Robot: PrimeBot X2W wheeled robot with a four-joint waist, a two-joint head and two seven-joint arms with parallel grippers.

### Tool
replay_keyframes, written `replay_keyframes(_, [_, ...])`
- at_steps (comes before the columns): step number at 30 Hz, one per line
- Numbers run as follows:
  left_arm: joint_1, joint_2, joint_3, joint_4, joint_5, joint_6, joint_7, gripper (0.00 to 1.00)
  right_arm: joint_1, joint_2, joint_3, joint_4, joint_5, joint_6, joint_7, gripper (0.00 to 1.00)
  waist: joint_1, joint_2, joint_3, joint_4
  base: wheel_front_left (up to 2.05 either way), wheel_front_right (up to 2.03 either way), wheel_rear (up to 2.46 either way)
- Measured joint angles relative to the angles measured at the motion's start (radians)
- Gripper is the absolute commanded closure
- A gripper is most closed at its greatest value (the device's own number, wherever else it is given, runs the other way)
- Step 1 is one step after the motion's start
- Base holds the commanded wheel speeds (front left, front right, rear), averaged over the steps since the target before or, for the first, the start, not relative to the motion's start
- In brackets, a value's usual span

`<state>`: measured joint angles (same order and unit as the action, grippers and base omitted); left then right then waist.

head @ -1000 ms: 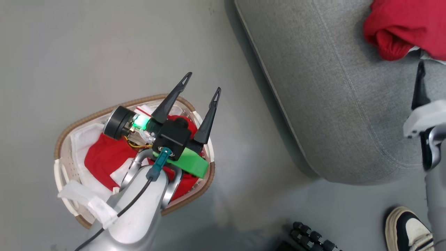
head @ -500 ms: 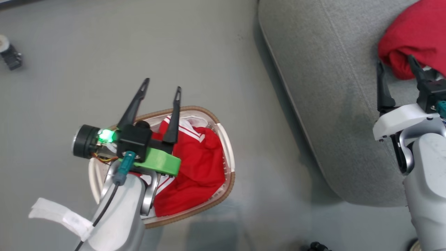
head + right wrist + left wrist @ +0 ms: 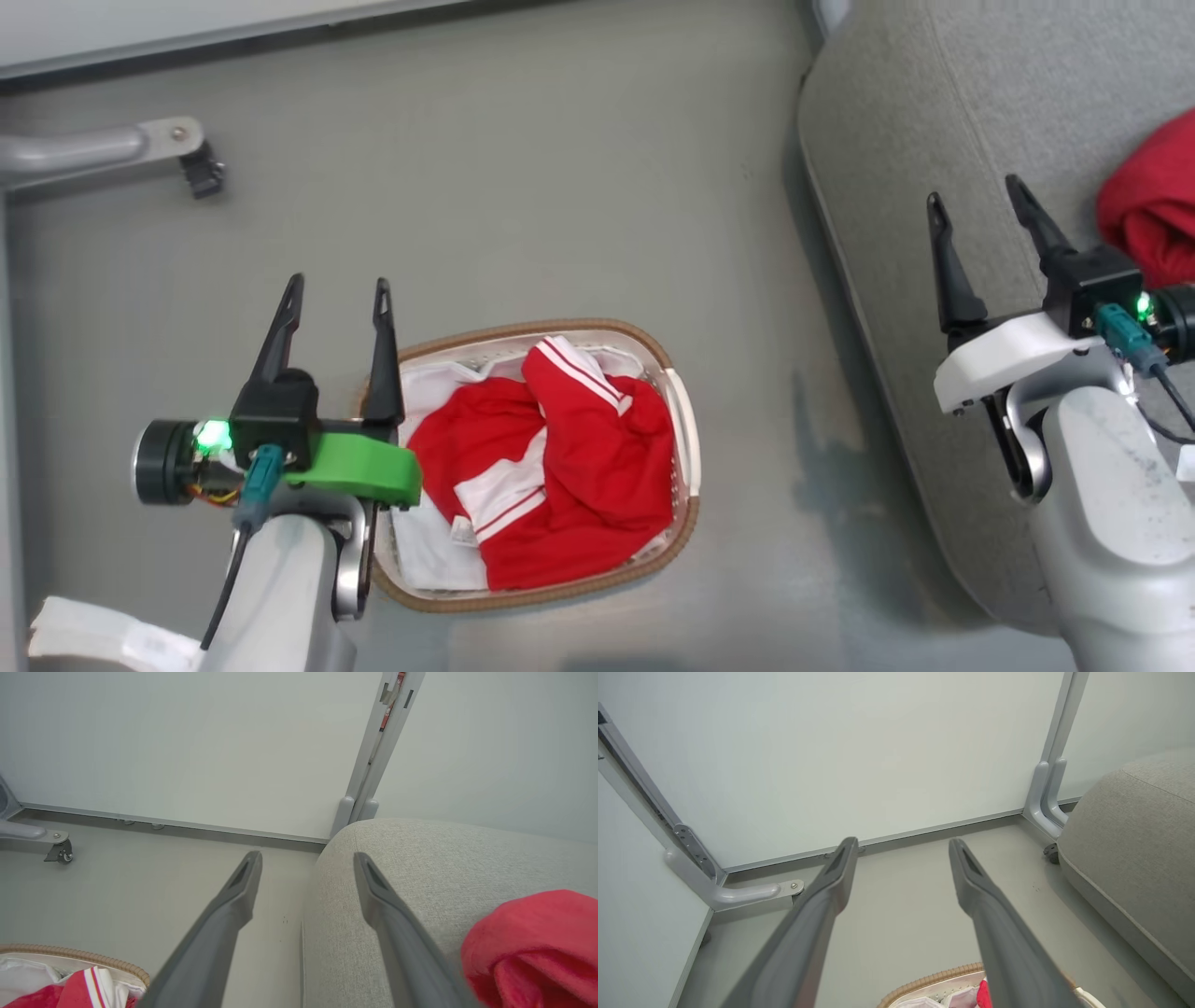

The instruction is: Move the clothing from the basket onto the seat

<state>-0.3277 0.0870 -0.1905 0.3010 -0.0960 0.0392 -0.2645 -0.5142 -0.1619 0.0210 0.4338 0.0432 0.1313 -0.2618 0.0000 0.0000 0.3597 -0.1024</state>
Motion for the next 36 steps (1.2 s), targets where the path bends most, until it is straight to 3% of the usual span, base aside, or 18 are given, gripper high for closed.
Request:
replay_keyframes(13, [0.121, -0.019, 0.113, 0.005, 0.011, -0.01, 0.0, 0.0, 0.119, 0.05, 0.0, -0.014, 0.01, 0.0, 0.0, 0.0, 0.0, 0.0, -0.116, 0.057, 0.0, 0.0, 0.0])
replay_keyframes(36, [0.292, -0.035, 0.165, -0.059, 0.039, -0.031, 0.0, 0.0, 0.304, 0.091, -0.001, -0.069, 0.037, 0.0, 0.0, 0.0, -0.0001, 0.0, -0.261, 0.088, 0.0, 0.0, 0.0])
